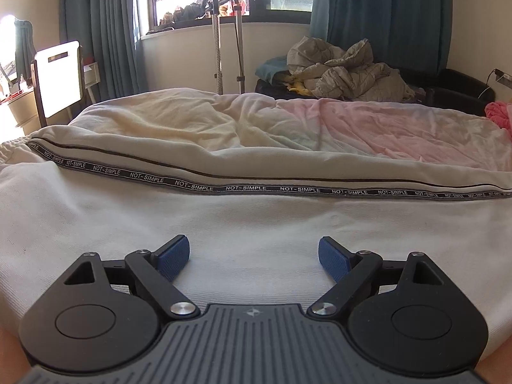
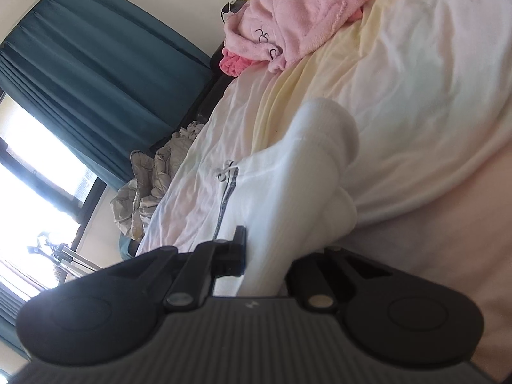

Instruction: Fold clothes

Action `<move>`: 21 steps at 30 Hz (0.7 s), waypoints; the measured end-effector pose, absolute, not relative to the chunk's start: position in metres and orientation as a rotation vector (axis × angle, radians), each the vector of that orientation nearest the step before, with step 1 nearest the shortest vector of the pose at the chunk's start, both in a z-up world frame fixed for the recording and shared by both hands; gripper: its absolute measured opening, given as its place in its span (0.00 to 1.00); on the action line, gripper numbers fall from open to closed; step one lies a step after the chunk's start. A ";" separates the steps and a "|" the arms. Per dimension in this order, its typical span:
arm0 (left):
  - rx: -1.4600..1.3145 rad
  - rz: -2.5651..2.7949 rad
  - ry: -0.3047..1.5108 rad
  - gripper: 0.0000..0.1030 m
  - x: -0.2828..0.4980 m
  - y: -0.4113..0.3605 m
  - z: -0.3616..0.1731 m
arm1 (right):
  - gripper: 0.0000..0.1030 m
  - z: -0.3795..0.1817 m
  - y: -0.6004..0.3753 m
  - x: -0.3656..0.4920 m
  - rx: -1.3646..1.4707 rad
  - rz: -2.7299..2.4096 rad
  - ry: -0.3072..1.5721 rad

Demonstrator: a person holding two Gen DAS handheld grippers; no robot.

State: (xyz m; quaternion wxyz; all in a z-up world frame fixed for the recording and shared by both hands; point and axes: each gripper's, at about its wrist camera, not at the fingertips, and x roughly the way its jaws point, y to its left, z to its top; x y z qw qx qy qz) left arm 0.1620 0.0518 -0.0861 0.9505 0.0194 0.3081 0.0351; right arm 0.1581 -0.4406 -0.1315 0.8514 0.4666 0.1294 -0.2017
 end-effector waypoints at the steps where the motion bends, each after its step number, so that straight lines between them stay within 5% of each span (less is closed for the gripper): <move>1: 0.045 0.070 0.632 0.88 0.163 0.051 -0.087 | 0.07 -0.129 -0.438 0.159 0.958 -0.433 0.276; 15: -0.029 0.017 0.619 0.89 0.162 0.066 -0.075 | 0.06 -0.039 -0.357 0.171 0.459 -0.391 0.178; 21: -0.263 0.036 0.464 0.89 0.137 0.121 -0.030 | 0.06 0.010 -0.255 0.172 0.258 -0.241 0.072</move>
